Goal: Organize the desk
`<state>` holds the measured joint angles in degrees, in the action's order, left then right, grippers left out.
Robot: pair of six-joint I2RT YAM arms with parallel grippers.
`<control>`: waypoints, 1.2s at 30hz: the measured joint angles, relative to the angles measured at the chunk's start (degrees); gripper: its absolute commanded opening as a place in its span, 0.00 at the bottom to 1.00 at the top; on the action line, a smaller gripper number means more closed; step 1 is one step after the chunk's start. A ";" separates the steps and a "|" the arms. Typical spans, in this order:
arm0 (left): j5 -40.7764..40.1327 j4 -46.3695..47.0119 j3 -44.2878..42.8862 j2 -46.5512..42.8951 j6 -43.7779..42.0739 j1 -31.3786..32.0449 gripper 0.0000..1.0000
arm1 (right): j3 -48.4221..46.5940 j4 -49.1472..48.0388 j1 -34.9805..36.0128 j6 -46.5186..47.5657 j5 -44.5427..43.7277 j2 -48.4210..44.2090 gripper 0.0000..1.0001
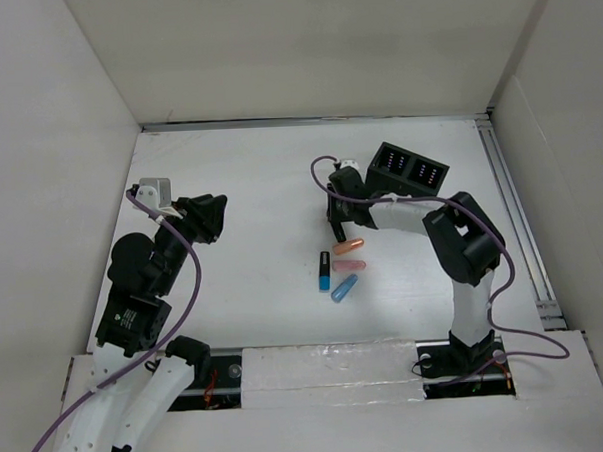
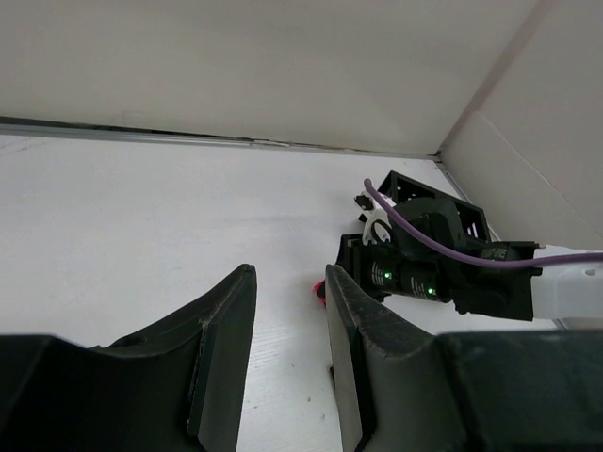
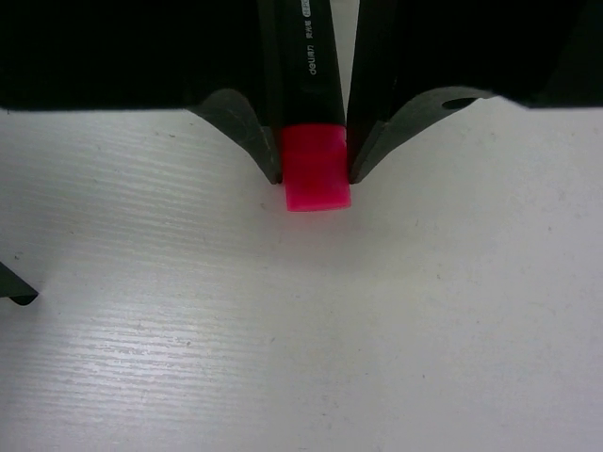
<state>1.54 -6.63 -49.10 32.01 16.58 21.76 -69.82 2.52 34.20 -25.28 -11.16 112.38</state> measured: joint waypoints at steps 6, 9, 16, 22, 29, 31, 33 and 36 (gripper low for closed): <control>0.00 0.00 0.00 -0.02 -0.02 0.00 0.32 | -0.68 0.52 0.02 0.55 -0.31 0.28 0.10; 0.00 0.00 0.00 -0.02 -0.02 0.00 0.32 | -0.50 0.00 -0.28 1.11 -0.13 -0.11 0.10; -0.02 -0.02 0.00 0.00 -0.02 0.00 0.32 | -0.04 -4.35 -4.17 1.75 3.30 -8.55 0.10; 0.00 -0.02 0.00 0.04 -0.02 0.00 0.32 | 0.28 -10.82 -11.61 1.25 5.73 -17.73 0.08; -0.02 -0.02 0.00 0.07 -0.02 0.00 0.32 | 2.49 -17.79 -19.26 1.36 -1.68 -21.46 0.10; -0.04 -0.02 0.00 0.07 -0.02 0.00 0.32 | 2.47 -19.80 -19.50 2.36 -5.51 -20.83 0.10; -0.02 -0.02 0.00 0.09 -0.02 0.00 0.32 | 2.12 -21.46 -19.28 3.63 -8.74 -19.39 0.10; -0.07 -0.02 0.00 0.09 -0.02 0.00 0.32 | 0.96 -22.60 -19.23 5.49 -12.02 -15.93 0.10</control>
<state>1.48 -6.66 -49.10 32.10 16.56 21.76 -68.86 -20.08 14.96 -19.79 -23.18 96.44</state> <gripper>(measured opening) 0.317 0.339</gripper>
